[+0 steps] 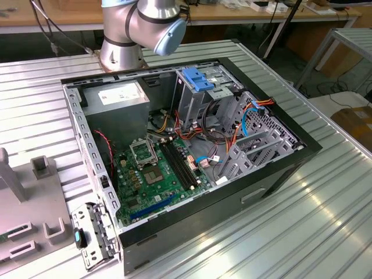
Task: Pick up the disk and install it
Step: 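Reach for the disk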
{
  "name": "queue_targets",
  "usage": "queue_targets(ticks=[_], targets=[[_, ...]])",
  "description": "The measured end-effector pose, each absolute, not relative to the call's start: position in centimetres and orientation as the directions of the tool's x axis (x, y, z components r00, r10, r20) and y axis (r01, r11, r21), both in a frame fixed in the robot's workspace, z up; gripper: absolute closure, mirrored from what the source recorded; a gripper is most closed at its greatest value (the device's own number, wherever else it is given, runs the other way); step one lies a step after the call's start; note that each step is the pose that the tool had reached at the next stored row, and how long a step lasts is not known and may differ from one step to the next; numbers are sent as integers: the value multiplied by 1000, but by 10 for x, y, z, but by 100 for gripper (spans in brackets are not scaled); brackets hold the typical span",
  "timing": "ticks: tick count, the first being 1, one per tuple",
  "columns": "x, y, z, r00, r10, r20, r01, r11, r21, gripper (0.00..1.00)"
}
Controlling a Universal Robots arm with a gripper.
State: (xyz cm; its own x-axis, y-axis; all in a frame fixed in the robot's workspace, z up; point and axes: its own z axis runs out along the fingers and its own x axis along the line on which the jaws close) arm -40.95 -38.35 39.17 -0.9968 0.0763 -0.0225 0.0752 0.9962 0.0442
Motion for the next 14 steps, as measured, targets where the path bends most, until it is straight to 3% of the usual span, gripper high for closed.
queue_targets(ticks=[14], targets=[[-451,-383,391,-997,76,-23,75,996,44,89]])
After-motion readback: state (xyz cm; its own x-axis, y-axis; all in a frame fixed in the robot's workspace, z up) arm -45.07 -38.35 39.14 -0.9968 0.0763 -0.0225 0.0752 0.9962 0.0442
